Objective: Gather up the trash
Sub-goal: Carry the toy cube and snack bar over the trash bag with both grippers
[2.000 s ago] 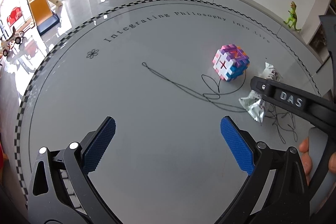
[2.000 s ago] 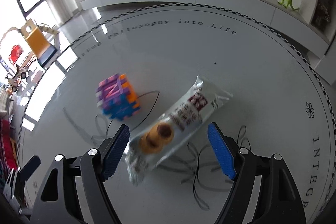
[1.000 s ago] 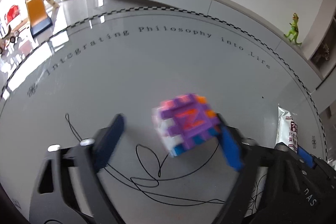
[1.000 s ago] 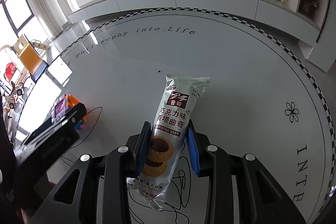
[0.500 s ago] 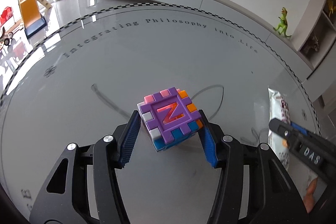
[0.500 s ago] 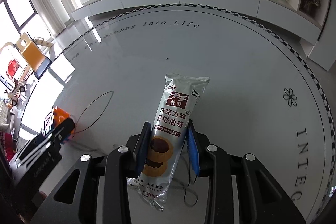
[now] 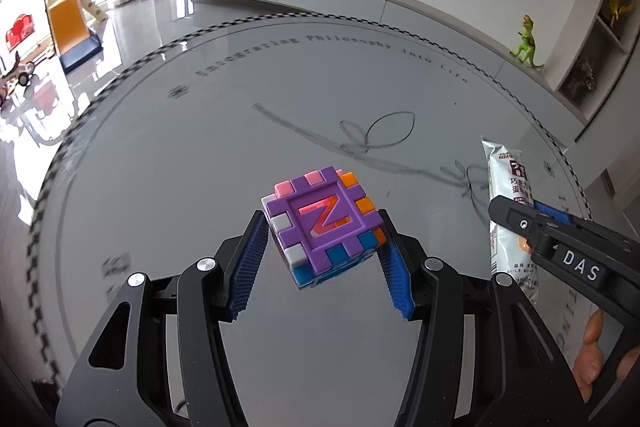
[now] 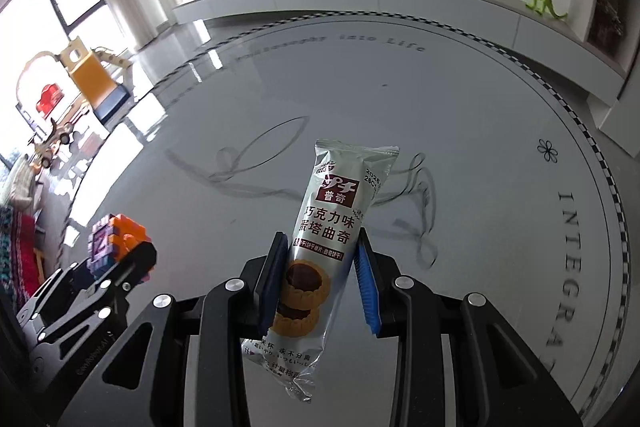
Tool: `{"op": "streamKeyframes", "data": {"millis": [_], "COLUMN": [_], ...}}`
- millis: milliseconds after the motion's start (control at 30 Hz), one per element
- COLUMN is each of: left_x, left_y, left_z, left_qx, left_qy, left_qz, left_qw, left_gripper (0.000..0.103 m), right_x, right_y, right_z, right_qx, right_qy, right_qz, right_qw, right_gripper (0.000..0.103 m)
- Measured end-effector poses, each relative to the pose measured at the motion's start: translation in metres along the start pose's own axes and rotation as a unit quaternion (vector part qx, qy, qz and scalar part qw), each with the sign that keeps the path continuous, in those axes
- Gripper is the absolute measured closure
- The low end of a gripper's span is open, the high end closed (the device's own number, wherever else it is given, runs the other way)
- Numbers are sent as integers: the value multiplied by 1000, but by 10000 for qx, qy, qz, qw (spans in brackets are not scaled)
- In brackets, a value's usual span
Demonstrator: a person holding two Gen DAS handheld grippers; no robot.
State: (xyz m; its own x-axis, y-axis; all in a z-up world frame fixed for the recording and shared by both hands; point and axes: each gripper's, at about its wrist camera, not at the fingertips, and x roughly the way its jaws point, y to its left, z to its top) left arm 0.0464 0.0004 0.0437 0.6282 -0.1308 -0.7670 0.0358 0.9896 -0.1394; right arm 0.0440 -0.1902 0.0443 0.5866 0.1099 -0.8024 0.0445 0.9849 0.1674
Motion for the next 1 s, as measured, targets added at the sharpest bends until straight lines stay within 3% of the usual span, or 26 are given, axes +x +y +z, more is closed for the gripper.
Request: {"op": "streamKeyframes", "data": {"millis": [333, 600, 800, 1000], "left_x": [-61, -118, -160, -195], "left_y": [36, 87, 132, 196], "left_z": [-50, -101, -156, -223], "left_qx": [-230, -622, -967, -1674], "left_qy": [-206, -447, -512, -460], "left_qz": [110, 395, 868, 1391], "left_qw": [9995, 9963, 9902, 9749], "left_gripper": [50, 50, 50, 50], "right_x": [-38, -61, -78, -89], "right_y": [57, 118, 184, 254], "right_z": [-54, -102, -150, -204], "right_qx": [-513, -1106, -1684, -2415], "right_qy": [28, 129, 287, 627], "right_qz": [391, 880, 1420, 1955], "right_qw": [9979, 9899, 9750, 9484], "right_gripper": [67, 67, 67, 67]}}
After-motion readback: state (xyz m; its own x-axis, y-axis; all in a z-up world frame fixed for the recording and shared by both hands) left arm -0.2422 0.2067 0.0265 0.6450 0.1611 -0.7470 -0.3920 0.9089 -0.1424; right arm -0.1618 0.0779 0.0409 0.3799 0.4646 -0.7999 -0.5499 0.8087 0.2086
